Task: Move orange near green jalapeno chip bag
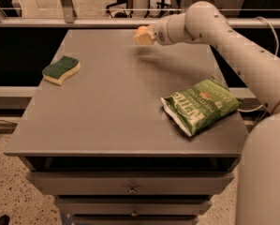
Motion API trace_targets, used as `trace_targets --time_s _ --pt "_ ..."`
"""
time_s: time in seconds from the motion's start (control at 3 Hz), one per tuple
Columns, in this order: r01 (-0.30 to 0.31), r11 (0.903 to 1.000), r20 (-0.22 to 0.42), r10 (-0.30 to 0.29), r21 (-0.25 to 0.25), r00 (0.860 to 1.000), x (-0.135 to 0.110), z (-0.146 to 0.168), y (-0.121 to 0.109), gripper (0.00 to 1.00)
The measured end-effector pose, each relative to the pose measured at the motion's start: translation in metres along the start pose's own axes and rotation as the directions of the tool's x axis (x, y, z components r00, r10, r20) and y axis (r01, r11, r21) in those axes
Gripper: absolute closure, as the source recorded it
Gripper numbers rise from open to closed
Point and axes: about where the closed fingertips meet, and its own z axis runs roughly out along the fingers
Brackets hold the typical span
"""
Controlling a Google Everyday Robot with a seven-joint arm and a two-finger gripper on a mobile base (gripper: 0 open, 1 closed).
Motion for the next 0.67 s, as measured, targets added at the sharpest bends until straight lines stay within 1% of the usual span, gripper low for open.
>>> trace_targets --time_s 0.33,0.67 --pt "0.026 0.9974 -0.033 -0.029 -0.066 0.999 0.008 -0.043 0.022 1.00" --pt "0.013 0.9904 -0.124 -0.030 -0.138 0.992 0.035 -0.104 0.053 1.00"
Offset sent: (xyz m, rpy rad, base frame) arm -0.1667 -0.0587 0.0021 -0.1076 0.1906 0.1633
